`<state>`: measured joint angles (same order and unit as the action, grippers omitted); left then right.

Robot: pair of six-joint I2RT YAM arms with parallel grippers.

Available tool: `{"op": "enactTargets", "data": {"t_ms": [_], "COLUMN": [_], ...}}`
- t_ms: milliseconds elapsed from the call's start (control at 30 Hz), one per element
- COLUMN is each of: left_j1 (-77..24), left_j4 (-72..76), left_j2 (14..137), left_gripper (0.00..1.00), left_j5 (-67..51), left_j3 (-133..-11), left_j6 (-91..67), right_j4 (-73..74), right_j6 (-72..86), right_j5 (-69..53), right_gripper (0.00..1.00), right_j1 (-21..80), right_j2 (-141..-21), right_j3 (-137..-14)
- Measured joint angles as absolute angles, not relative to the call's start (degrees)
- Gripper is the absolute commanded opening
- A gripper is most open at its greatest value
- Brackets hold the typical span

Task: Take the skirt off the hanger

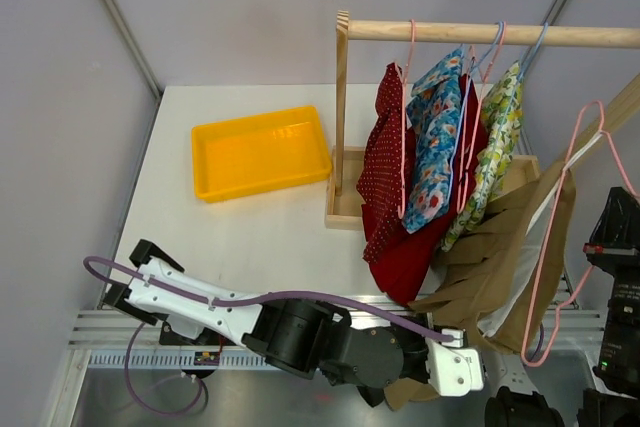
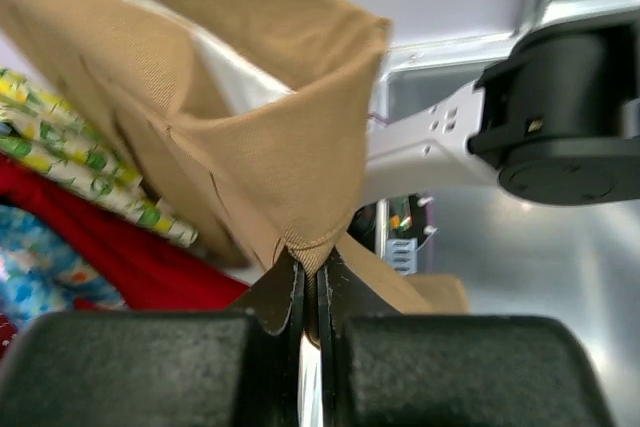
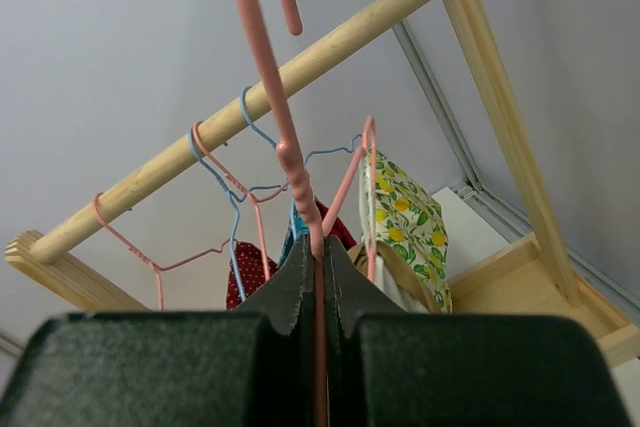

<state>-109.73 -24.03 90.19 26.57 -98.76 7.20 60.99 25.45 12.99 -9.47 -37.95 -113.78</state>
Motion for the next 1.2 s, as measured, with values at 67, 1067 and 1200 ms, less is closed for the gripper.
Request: {"op": "enactTargets", "data": {"t_ms": [67,1067,1200], "left_j1": [-109.56,-105.21,-93.78], "left_j4": [-25.96,-13.3,-14.76], "left_j2": [91.48,68.27,67.29], "left_gripper": [0.0,0.0,0.0], "left_j5": [27.88,69.87,68.12], "left_j3": [-100.29,-109.19,-108.51], "left_j6": [7.75,49.45,48.97], "right_j4": [63.86,11.99,16.86], "right_j6": [26.68,75.33,71.53], "right_j5": [12.75,-63.51,-63.61], "right_gripper": [0.0,0.0,0.0], "right_j1": [-9.54,-6.52,-5.37], "right_j2": [-39.22,-36.32,-36.42], "right_j3": [-118.34,-94.39,-96.47]}}
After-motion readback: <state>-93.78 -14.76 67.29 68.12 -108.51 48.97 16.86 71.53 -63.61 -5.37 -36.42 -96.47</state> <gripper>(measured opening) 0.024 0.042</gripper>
